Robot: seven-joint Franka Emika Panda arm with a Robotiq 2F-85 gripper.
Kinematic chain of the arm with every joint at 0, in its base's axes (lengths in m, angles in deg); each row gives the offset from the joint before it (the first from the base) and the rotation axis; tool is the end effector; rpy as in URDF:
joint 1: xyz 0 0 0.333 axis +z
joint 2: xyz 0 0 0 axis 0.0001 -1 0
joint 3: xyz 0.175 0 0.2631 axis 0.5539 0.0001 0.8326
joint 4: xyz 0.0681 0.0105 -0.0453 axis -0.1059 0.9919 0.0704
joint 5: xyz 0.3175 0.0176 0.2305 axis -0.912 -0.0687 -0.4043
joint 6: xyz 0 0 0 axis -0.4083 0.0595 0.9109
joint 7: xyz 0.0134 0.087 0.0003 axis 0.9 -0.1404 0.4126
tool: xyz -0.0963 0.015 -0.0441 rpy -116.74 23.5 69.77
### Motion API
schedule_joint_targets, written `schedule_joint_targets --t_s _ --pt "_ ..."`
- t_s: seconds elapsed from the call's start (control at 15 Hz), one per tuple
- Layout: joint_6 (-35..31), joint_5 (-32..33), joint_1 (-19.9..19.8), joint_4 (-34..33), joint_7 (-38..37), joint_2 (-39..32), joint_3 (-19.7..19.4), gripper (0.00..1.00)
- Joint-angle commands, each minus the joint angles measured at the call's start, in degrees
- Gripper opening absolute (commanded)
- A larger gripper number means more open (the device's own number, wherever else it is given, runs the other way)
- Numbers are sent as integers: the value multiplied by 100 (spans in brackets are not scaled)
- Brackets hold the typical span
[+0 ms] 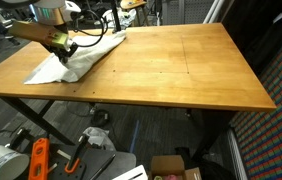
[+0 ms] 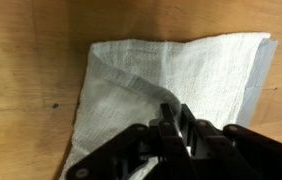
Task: Fold the towel in half
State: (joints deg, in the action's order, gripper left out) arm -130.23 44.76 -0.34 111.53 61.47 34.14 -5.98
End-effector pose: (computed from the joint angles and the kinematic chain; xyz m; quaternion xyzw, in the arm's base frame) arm 0.4581 0.0055 0.2795 -0.9807 -0.0638 -0.0430 0.1796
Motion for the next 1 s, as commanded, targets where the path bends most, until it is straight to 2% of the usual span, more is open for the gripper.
schedule_joint_targets --t_s 0.0,0.33,0.93 --pt "-78 -399 142 224 236 318 32 16" --pt "-136 -1047 315 263 532 449 46 14" --pt "-90 -1573 430 322 850 789 32 15"
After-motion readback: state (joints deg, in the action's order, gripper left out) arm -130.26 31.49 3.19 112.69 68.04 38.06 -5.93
